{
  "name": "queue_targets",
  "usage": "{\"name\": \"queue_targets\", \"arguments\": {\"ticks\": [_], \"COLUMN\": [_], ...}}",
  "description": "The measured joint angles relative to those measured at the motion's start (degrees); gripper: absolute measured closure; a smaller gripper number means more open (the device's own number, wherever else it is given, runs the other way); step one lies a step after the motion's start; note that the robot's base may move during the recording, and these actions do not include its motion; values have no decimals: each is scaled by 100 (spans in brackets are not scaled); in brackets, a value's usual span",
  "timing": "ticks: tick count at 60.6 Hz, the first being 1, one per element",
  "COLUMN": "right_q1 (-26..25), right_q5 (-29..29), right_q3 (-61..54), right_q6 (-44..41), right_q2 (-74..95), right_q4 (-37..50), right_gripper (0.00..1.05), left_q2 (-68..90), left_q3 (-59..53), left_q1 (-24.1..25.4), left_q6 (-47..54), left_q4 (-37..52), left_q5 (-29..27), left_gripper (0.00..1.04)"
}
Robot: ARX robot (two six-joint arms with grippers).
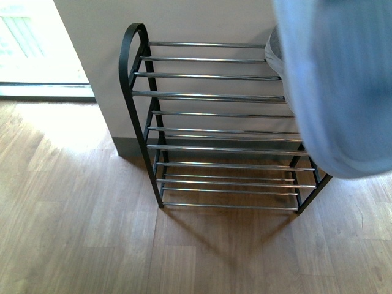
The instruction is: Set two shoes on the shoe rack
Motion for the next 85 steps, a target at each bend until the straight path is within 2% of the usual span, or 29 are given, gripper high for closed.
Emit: {"name": "queue_targets", "arguments": {"ticks": [6,12,21,33,44,60,79,85], "right_q1": [581,844,979,896,369,-136,-245,-243], "right_q5": [249,382,433,509,730,1414,1589,1543], "right_q3": [909,1663,2787,4459,5858,6463,6638,6640], "right_q6": [116,214,343,291,223,-11,-376,-398], "right_q2": [881,1672,2916,4767,6260,6874,6918,6920], "right_q4": [-142,-343,-903,-1781,-2608,-2800,-2776,-2776], "right_gripper": [103,103,103,103,103,103,103,90], "left_q2": [0,0,0,0,0,0,0,0], "left_q3": [0,0,0,0,0,0,0,0], "left_q1": [0,0,0,0,0,0,0,0], "left_q6": [0,0,0,0,0,0,0,0], "left_q4": [0,0,0,0,0,0,0,0], "left_q5": [0,0,0,0,0,0,0,0], "left_gripper": [103,103,103,103,103,103,103,103]}}
